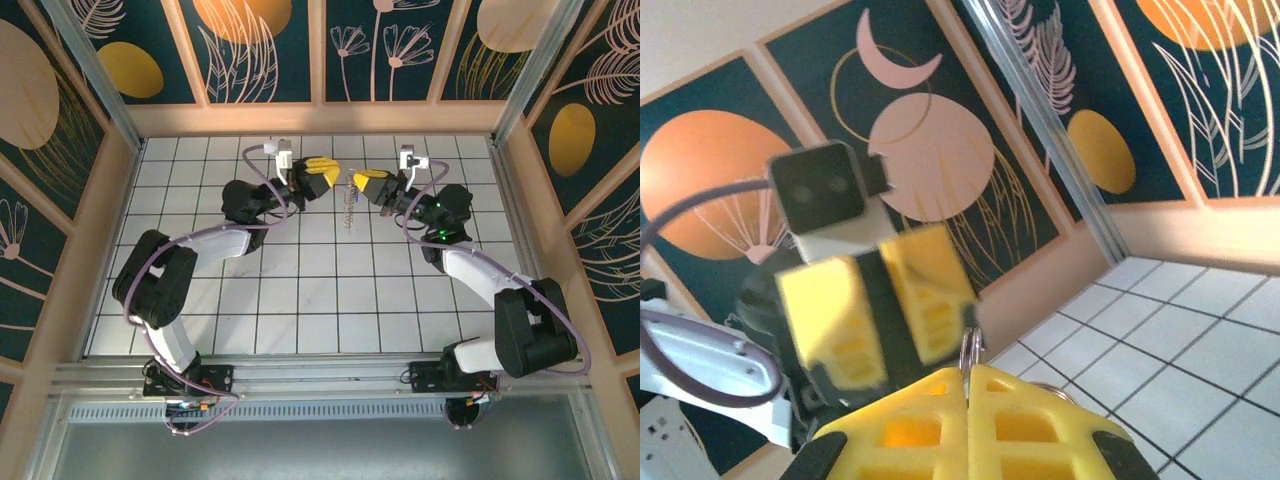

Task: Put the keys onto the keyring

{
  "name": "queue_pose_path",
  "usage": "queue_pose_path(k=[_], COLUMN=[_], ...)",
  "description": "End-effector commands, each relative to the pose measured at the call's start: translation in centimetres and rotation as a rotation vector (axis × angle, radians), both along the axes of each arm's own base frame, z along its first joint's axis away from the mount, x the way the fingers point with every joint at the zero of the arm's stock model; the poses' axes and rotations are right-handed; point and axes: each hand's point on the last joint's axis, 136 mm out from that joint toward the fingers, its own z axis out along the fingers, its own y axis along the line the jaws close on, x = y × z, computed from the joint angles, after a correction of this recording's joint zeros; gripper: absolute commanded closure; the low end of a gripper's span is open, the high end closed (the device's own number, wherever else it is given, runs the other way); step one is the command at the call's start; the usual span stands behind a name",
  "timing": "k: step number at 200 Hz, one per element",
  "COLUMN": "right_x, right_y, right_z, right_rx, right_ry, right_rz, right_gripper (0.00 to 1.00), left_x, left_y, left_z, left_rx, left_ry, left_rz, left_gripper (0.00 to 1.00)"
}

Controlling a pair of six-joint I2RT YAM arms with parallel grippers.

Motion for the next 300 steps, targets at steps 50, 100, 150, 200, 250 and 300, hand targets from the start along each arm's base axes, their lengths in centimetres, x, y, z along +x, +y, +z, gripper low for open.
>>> queue_pose_path(k=[50,100,150,200,250,300], right_x=[0.7,0.4,0.7,1.1,1.0,0.9], right_y=[0.2,1.1,1.8,2.0,2.0,2.3], right_z=[0.1,-0.9,-1.5,-1.5,-1.7,-1.6], right_rx=[-0.1,-0.192,-0.246,-0.24,-0.229,-0.221], right_ry=[-0.054,-0.067,-0.064,-0.056,-0.05,-0.054], right_rz=[0.019,0.124,0.198,0.206,0.205,0.212], right_gripper=[1.0,1.0,1.0,1.0,1.0,1.0], left_x=[1.8,2.4,2.4,2.2,1.8,1.7], left_y=[1.1,0.2,-0.2,-0.4,-0.5,-0.7], left_z=[-0.4,-3.4,-5.4,-5.6,-5.9,-6.0], left_rx=[0.239,0.418,0.5,0.5,0.49,0.469], left_ry=[-0.074,-0.074,-0.048,-0.046,-0.032,-0.01], left_rz=[0.03,-0.069,-0.167,-0.21,-0.259,-0.289], left_gripper=[0.73,0.71,0.68,0.67,0.67,0.68])
